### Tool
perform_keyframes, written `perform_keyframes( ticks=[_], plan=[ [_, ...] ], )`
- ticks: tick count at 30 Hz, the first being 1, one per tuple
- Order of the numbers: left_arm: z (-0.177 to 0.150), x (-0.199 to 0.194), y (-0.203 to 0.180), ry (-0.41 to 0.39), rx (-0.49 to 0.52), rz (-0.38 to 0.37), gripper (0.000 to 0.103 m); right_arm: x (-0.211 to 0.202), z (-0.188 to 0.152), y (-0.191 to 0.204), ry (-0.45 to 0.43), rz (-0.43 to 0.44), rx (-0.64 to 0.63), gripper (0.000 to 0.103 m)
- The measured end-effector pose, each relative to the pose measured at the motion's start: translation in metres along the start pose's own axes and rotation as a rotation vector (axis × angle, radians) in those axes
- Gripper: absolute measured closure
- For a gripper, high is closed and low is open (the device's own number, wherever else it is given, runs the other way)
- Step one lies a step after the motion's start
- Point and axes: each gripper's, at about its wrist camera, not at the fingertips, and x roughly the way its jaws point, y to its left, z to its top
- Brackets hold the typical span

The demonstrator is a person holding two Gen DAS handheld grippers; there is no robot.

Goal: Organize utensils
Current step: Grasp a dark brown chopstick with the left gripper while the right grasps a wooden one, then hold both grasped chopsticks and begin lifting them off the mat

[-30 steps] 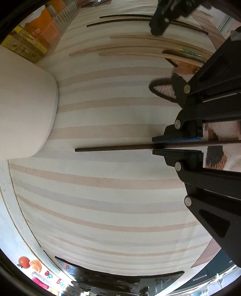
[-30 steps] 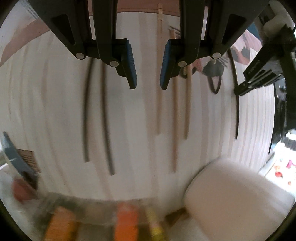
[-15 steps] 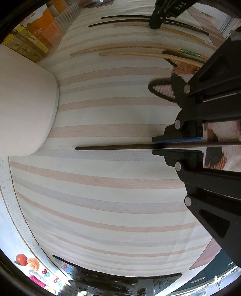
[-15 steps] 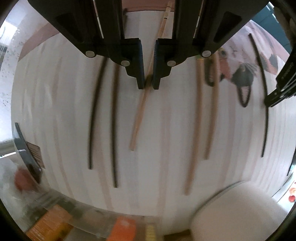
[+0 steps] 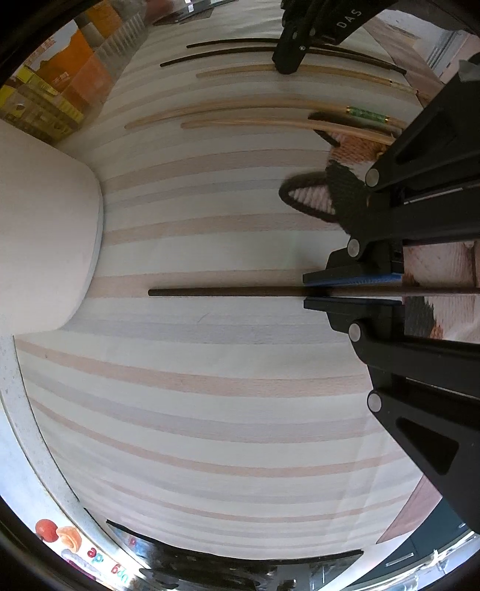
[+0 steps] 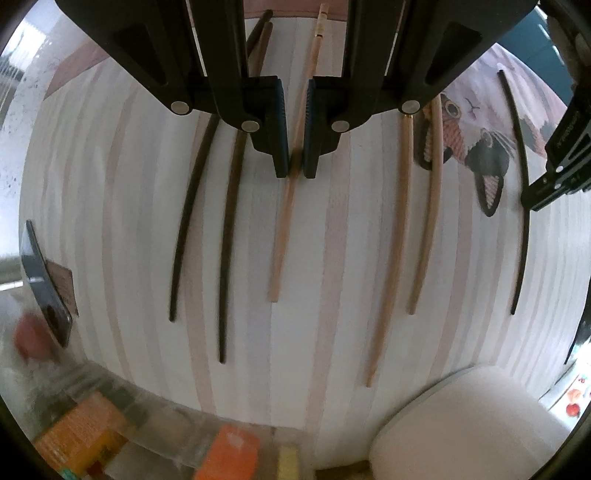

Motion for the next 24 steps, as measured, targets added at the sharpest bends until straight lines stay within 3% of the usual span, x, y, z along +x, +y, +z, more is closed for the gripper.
perform_keyframes(
  ticks=[5,7,10,13,15,19,24],
  plan=[
    [0.001,-0.001,0.003,0.000,-0.008,-0.002,0.099,0.000,0.000,0.009,0.011,0.009,-0.030,0.093],
    [0.001,-0.002,0.004,-0.002,-0.007,-0.004,0.099,-0.001,-0.002,0.005,0.042,0.036,0.007,0.084],
    [0.001,-0.003,0.004,-0.004,-0.006,-0.002,0.099,-0.002,-0.006,0.011,0.046,0.031,-0.001,0.083],
    [0.001,-0.003,0.004,-0.002,-0.005,-0.003,0.099,-0.003,-0.008,0.018,0.035,0.003,0.023,0.085],
    [0.001,-0.003,0.004,0.000,-0.004,-0.003,0.099,-0.005,-0.006,0.017,0.024,0.006,0.054,0.095],
    [0.001,-0.003,0.004,0.000,-0.003,-0.005,0.099,-0.005,0.004,0.011,0.020,0.016,0.111,0.095],
    [0.001,-0.003,0.005,0.001,-0.005,-0.006,0.099,-0.005,0.002,0.012,0.052,0.011,0.086,0.095]
  ],
)
